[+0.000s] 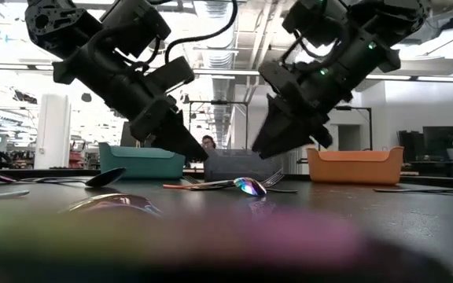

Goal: Sort silverware by color (type)
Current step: Put the black fork into the green bin

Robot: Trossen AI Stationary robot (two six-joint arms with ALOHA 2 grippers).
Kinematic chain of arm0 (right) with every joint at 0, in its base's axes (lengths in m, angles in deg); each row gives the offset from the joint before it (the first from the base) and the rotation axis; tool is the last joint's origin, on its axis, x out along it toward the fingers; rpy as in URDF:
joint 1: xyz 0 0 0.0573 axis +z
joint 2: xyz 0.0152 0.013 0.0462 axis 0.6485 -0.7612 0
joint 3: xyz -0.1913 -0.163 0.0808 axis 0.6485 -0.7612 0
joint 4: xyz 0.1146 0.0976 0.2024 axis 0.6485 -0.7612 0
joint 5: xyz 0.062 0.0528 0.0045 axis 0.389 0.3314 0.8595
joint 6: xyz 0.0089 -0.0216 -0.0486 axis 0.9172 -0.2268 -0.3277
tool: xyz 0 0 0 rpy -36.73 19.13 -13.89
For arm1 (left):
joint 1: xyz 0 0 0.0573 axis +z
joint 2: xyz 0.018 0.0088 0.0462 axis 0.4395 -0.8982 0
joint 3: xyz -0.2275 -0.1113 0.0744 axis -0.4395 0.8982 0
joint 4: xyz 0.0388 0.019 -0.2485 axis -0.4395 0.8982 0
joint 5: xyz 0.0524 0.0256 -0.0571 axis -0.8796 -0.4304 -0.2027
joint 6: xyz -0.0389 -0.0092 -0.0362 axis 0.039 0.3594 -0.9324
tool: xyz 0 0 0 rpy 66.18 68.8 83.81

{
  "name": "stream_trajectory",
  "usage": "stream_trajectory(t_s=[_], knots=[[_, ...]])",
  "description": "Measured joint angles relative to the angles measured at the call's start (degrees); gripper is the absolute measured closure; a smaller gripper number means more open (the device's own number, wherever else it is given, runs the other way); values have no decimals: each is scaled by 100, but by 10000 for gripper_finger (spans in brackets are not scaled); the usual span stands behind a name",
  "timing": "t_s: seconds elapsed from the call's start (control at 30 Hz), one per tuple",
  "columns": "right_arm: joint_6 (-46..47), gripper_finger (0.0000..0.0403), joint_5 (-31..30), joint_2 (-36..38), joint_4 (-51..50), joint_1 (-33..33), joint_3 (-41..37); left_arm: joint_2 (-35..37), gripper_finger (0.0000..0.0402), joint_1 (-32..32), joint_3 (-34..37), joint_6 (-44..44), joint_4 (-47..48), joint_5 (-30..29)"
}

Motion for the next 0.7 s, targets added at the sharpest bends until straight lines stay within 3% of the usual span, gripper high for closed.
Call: stream_trajectory(t_s=[0.1, 0.27, 0.53, 0.7], knots=[[-73, 264, -286, 1, 76, -118, 3, 0, 264, 87, 0, -66, 33, -200], [671, 265, -1010, 1, -831, -509, 3, 0, 267, 181, 0, -302, 67, -187], [623, 265, -363, -342, -998, -966, 11, 0, 268, 185, 0, -294, 104, -146], [567, 265, -305, -607, -826, -1076, 18, 0, 268, 185, 0, -298, 76, -144]])
